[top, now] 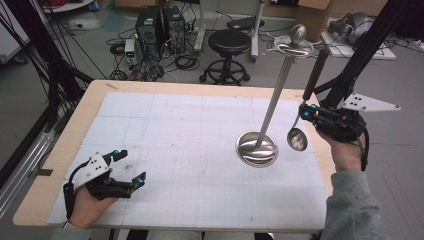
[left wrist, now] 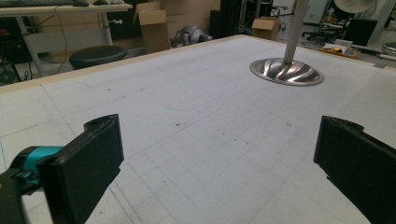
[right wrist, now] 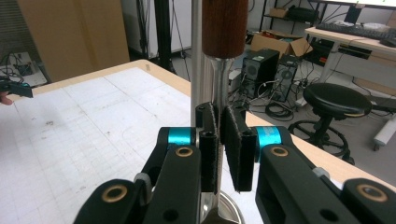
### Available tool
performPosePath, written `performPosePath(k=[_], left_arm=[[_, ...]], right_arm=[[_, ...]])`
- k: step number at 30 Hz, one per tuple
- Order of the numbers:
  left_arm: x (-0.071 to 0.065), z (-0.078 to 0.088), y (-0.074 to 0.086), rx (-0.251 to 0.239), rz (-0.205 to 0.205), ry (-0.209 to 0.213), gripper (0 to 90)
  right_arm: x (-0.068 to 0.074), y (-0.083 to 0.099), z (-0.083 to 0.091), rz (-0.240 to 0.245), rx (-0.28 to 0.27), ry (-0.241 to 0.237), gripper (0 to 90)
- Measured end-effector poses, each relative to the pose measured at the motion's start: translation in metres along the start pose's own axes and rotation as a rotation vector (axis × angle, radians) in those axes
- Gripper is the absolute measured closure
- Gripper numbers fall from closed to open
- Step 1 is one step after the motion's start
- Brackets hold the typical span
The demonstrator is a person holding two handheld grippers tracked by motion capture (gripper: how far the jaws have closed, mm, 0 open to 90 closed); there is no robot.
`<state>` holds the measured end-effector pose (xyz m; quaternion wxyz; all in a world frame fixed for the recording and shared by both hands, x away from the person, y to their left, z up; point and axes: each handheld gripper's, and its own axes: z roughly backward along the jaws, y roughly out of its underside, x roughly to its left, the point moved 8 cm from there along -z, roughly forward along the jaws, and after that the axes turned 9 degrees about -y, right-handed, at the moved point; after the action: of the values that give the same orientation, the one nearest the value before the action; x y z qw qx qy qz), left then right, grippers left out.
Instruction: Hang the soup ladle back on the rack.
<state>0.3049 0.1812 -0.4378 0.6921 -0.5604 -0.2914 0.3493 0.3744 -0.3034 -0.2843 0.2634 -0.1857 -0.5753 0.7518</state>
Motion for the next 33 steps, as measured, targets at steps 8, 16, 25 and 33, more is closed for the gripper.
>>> performPosePath(k=[8,16,25,33], left_arm=[[-0.0001,0.0,-0.0001,0.0,0.0,0.0,2.0],[-0.0002,0.0002,-0.0002,-0.002,0.001,-0.001,2.0],[-0.0001,0.0,0.0001,0.0,-0.002,-0.001,2.0],[-0.0004,0.0004,-0.0002,-0.002,0.003,-0.001,2.0]], right_arm=[[-0.0009,-0.0033,-0.0007,0.001,-0.001,0.008,84.8],[-0.0018,-0.0033,-0.0021,-0.003,0.004,0.012,84.7],[-0.0029,-0.002,-0.0031,-0.001,0.02,0.004,84.7],[-0.0035,-0.0011,-0.0061,-0.001,0.028,0.002,84.7]])
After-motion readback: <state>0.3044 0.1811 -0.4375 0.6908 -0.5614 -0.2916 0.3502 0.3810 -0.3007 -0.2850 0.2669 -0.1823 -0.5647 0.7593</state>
